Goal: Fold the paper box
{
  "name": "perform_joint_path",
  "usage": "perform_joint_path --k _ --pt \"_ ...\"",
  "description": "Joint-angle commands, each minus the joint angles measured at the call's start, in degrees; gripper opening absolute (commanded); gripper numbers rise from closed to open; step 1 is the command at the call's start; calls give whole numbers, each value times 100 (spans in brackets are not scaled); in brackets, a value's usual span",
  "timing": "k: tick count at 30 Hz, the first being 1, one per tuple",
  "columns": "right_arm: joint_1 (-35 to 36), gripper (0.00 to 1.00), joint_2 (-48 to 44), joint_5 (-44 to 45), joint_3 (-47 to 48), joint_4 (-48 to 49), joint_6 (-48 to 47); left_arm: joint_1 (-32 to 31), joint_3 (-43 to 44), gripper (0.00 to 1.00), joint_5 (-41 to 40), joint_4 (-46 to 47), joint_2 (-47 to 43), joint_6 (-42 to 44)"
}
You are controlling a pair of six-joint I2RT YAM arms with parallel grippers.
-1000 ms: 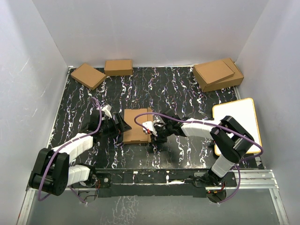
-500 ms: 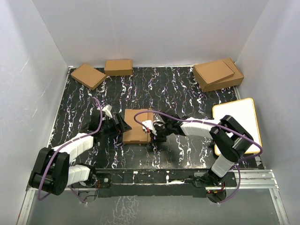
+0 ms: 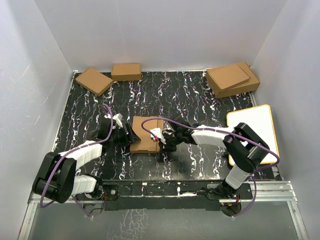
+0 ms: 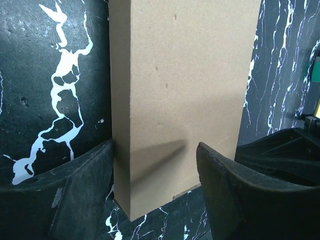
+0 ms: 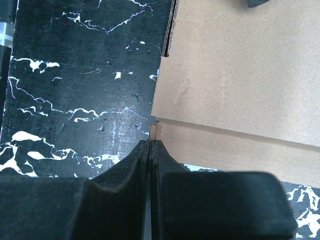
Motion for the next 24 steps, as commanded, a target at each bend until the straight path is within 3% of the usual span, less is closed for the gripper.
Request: perform_joint_path --k 1,24 --pt "69 8 -4 -70 303 132 114 -119 227 63 -106 -105 94 52" --pt "289 8 39 280 597 -157 279 -430 505 56 -526 -509 340 -24"
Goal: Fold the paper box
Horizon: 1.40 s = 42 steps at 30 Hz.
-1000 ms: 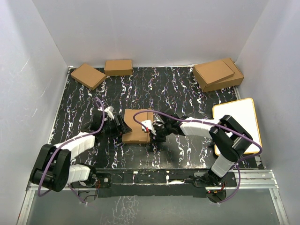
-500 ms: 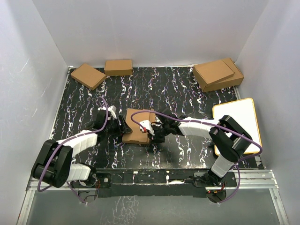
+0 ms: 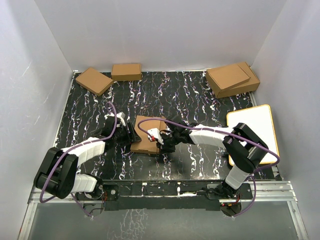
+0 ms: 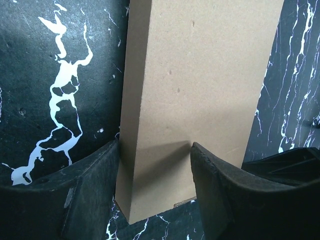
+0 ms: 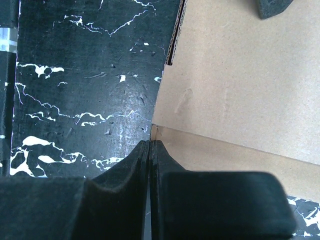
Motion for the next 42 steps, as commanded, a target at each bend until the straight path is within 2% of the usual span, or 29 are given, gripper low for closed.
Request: perform_joint_path --k 1,24,42 --pt "85 8 13 -35 330 277 25 -97 147 56 20 -234 18 -45" --pt "128 8 198 166 590 158 567 -283 227 55 -15 -160 170 -115" --pt "38 8 138 273 347 170 658 -282 224 55 -160 -287 122 -84"
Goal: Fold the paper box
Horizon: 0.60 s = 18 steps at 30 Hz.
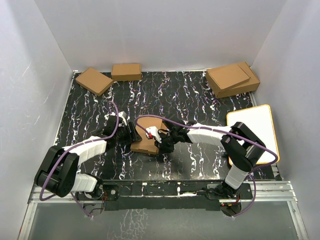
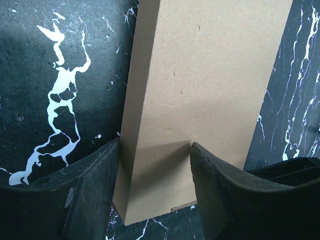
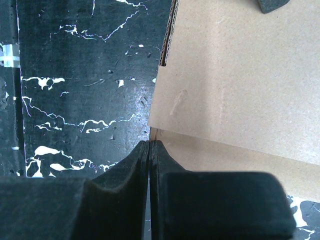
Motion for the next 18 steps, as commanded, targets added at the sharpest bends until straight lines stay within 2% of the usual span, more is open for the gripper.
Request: perform_joint_path --k 1,18 --pt "-56 8 -13 54 79 447 15 -106 95 55 124 -239 13 -37" --pt "-56 8 -13 -34 -98 301 -298 -110 30 55 103 -207 15 -50"
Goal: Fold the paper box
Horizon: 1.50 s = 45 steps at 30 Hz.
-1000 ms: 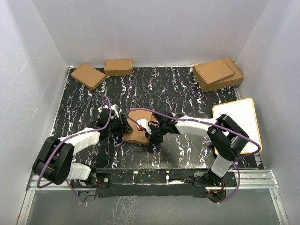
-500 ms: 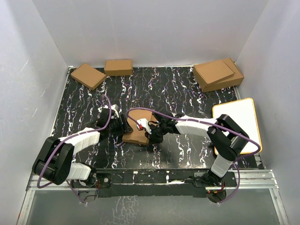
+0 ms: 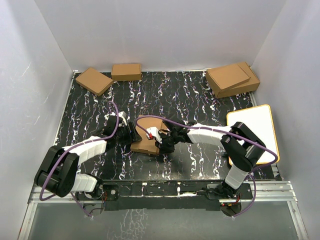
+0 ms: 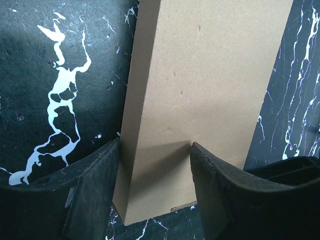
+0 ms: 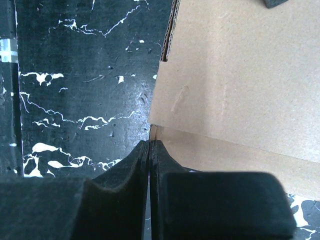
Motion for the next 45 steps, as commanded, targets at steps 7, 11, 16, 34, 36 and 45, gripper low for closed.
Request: perform_joint_path --k 7,11,16,34,36,45 --pt "-25 8 -18 -31 -18 331 -174 -102 5 55 156 -147 4 -42" --pt "-25 8 1 -115 17 371 -63 -102 1 55 183 -113 28 -30" --pt "-1 8 -20 -163 53 394 -21 -102 22 55 191 -103 52 -23" --pt "130 8 -97 -145 180 466 21 -101 41 55 199 -94 70 -57" --pt "143 8 -129 -158 183 473 25 -101 39 55 209 -90 74 -56" --pt "194 8 -80 -9 327 511 272 -102 58 55 205 -103 83 -65"
